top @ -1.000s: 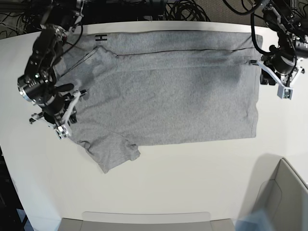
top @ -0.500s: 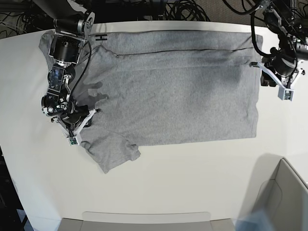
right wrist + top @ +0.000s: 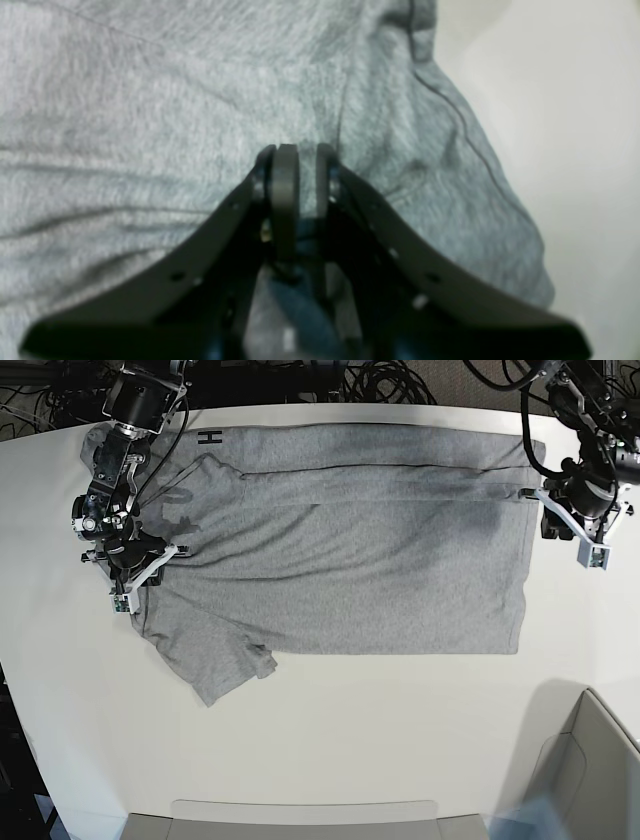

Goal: Fold the T-shirt properly
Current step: 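Move the right gripper to the hem corner near the sleeve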

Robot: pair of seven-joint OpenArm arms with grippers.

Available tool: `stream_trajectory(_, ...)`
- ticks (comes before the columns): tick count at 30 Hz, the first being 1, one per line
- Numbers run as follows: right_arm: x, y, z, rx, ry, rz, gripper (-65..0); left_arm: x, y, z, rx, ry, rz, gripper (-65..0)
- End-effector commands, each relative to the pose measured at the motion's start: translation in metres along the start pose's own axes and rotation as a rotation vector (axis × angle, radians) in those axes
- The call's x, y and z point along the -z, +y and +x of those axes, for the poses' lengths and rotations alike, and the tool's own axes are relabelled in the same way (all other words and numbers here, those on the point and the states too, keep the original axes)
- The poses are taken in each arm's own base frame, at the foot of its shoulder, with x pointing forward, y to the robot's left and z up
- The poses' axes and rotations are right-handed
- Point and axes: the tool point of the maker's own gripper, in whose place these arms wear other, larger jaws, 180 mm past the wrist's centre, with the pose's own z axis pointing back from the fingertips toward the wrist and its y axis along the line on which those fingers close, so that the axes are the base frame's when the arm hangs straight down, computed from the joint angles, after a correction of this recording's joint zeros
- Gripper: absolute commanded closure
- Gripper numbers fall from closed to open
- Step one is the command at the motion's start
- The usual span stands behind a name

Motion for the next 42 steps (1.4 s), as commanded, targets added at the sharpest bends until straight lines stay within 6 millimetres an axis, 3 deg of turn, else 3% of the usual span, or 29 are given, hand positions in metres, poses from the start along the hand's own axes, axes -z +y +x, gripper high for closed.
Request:
stream_trajectory(1, -0.005, -0.002, 0.014, -0.02, -0.015, -0.015, -7.0, -0.004, 0.003, 0.009, 0.013, -0.032, 0.01, -17.0)
stream_trajectory(4, -0.02, 0.003, 0.071, -0.049, -0.153, -0.027, -8.8, -0.004, 0.002, 0.009, 0.012, -0.032, 0.009, -17.0)
stream_trajectory(8, -0.029, 0.02, 0.137, -0.149, -0.269, -0.011, -22.5, -0.004, 0.003, 0.009, 0.013, -0.031, 0.01, -17.0)
stream_trajectory(10, -0.024, 0.031, 0.154, -0.224, -0.272, 0.01, -27.3, -0.004, 0.003, 0.009, 0.013, -0.031, 0.01, -17.0)
stream_trajectory(12, -0.014, 0.04, 0.168, -0.295, -0.255, 0.035, -27.9, -0.004, 0.002, 0.009, 0.012, -0.031, 0.009, -17.0)
stream_trajectory(17, 0.02, 0.03, 0.197, -0.255, -0.2, 0.069, -27.7, -0.004, 0.003, 0.008, 0.01, -0.029, 0.011, -17.0)
stream_trajectory(23, 0.056, 0.004, 0.197, -0.155, -0.206, 0.077, -27.7, -0.004, 0.002, 0.003, 0.011, -0.017, 0.009, -17.0)
stream_trajectory(28, 0.08, -0.02, 0.171, -0.05, -0.167, 0.046, -27.7, -0.004, 0.003, 0.003, 0.009, -0.017, 0.011, -17.0)
stream_trajectory(36, 0.095, -0.014, 0.145, -0.017, -0.117, 0.074, -27.7, -0.004, 0.002, 0.005, 0.01, -0.023, 0.008, -17.0)
stream_trajectory(42, 0.095, 0.001, 0.15, -0.038, -0.12, 0.135, -27.7, -0.004, 0.002, 0.006, 0.01, -0.025, 0.008, -17.0)
